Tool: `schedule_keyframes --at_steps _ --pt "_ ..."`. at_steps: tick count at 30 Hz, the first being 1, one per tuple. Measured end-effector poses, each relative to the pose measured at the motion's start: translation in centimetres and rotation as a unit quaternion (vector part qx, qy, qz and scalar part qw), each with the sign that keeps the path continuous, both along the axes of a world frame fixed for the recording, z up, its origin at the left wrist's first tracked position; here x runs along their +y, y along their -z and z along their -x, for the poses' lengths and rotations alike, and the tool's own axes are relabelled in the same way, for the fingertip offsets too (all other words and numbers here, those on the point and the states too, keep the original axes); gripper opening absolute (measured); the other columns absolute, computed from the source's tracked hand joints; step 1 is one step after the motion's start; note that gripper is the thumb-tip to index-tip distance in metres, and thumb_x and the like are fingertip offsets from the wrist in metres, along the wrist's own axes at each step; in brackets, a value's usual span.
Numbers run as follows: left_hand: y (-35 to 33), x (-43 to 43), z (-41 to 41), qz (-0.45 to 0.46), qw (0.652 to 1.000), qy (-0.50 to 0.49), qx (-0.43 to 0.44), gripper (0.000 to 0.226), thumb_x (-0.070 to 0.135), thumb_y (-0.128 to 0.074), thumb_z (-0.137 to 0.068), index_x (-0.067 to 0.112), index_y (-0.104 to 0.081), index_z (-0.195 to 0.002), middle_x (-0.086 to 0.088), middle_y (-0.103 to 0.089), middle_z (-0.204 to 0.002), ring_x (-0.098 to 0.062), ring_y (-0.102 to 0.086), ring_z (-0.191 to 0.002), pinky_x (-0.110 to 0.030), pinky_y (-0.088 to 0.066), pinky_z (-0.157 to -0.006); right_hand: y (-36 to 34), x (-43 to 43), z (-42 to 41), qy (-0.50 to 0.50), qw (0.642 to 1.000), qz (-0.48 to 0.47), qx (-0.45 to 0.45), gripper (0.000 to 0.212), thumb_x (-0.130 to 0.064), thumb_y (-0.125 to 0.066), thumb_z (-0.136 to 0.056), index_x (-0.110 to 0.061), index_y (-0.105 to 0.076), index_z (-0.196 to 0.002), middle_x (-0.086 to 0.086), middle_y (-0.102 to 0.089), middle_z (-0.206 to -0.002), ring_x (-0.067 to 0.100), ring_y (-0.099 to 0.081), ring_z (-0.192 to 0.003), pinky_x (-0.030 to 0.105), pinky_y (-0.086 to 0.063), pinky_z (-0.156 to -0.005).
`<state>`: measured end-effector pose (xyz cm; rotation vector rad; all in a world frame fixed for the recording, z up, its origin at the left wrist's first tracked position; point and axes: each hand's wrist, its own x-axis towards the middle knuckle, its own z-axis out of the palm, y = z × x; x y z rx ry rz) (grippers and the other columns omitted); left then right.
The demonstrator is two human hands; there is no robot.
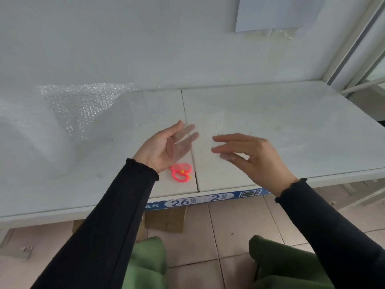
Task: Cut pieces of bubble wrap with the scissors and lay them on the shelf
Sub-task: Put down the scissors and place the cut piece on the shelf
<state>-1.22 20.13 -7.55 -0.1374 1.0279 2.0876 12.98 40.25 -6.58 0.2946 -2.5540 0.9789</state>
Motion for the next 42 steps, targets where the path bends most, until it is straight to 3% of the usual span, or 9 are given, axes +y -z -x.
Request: schedule_keyframes --at_steps 3,6,12,18,23,30,34,37,42 --pt "0.4 -0.5 0.4 0.104 0.994 0.008 0.038 0.039 0.017 -0.071 -0.091 0.013 -0.062 -0.129 -0.001 -0.073 -0.123 -0.012 -0.066 -0.076 -0.017 -0.046 -0.046 -0.3 -0.2 -0.3 -0.019 0.998 0.019 -0.062 0.016 -0.025 -0.072 -0.092 -0.027 -0.080 -0.105 -0.016 -0.070 -0.123 -0.004 -0.064 -0.113 0.026 -0.050 -0.096" --pt "0.4 -0.6 0.3 0.117 0.991 0.015 0.055 0.034 0.016 -0.069 -0.092 0.016 -0.068 -0.126 -0.001 -0.073 -0.100 -0.010 -0.054 -0.065 -0.017 -0.046 -0.049 -0.7 -0.3 -0.5 -0.027 0.994 0.055 -0.089 0.015 -0.026 -0.075 -0.088 -0.028 -0.081 -0.102 -0.017 -0.072 -0.117 -0.001 -0.065 -0.112 0.024 -0.050 -0.095" --pt "-0.3 0.1 -0.4 0.107 0.980 0.009 0.169 0.029 0.008 -0.057 -0.100 0.016 -0.069 -0.124 -0.002 -0.074 -0.121 -0.019 -0.071 -0.111 -0.034 -0.055 -0.099 -0.1 -0.3 0.0 0.045 0.989 0.107 -0.093 0.010 -0.031 -0.075 -0.086 -0.035 -0.080 -0.093 -0.033 -0.070 -0.085 0.002 -0.059 -0.080 0.019 -0.044 -0.072" --pt "-0.9 1.4 -2.7 0.103 0.962 0.104 0.229 0.033 0.009 -0.056 -0.100 0.023 -0.068 -0.128 -0.003 -0.071 -0.127 -0.027 -0.066 -0.121 -0.037 -0.057 -0.092 0.0 -0.1 1.2 0.177 0.941 0.287 -0.024 0.012 -0.028 -0.079 -0.084 -0.022 -0.070 -0.078 -0.005 -0.064 -0.102 0.014 -0.056 -0.089 0.026 -0.046 -0.076" --pt "-2.0 2.0 -4.2 0.081 0.971 0.103 0.203 0.038 0.004 -0.053 -0.101 0.013 -0.060 -0.137 -0.007 -0.067 -0.133 -0.025 -0.067 -0.111 -0.012 -0.048 -0.044 -0.2 0.5 1.6 0.157 0.899 0.408 -0.032 0.024 -0.016 -0.076 -0.087 -0.004 -0.057 -0.077 0.006 -0.062 -0.107 0.017 -0.061 -0.098 0.018 -0.046 -0.084" --pt "-1.3 2.1 -3.6 0.036 0.977 0.097 0.187 0.038 0.024 -0.040 -0.106 0.016 -0.057 -0.139 -0.009 -0.069 -0.130 -0.029 -0.068 -0.118 -0.032 -0.060 -0.082 -0.7 0.3 1.7 0.148 0.881 0.450 -0.012 0.015 -0.004 -0.071 -0.089 -0.005 -0.056 -0.087 0.024 -0.063 -0.095 0.023 -0.059 -0.087 0.020 -0.050 -0.072" --pt "-1.4 2.1 -3.8 0.058 0.973 0.085 0.204 0.058 0.058 -0.041 -0.099 0.018 -0.052 -0.139 -0.013 -0.071 -0.126 -0.033 -0.070 -0.113 -0.037 -0.062 -0.078 -0.8 0.6 1.7 0.164 0.880 0.445 0.008 0.021 -0.005 -0.071 -0.089 -0.013 -0.055 -0.080 0.026 -0.062 -0.094 0.025 -0.058 -0.086 0.020 -0.049 -0.069" --pt "-0.8 2.3 -4.4 0.136 0.938 0.064 0.313 0.059 0.033 -0.073 -0.083 0.018 -0.051 -0.136 -0.011 -0.075 -0.115 -0.029 -0.074 -0.103 -0.035 -0.061 -0.084 -1.0 0.5 1.7 0.174 0.879 0.443 0.018 0.022 -0.008 -0.071 -0.090 -0.015 -0.054 -0.078 0.023 -0.065 -0.090 0.024 -0.058 -0.083 0.023 -0.047 -0.065" --pt "-0.7 2.6 -4.9 0.155 0.928 0.021 0.339 0.039 0.012 -0.071 -0.091 0.011 -0.059 -0.128 -0.016 -0.078 -0.098 -0.023 -0.077 -0.083 -0.027 -0.061 -0.074 -0.9 0.5 1.7 0.183 0.879 0.440 0.031 0.023 -0.011 -0.070 -0.092 -0.017 -0.054 -0.078 0.004 -0.073 -0.082 0.020 -0.065 -0.080 0.025 -0.048 -0.063"
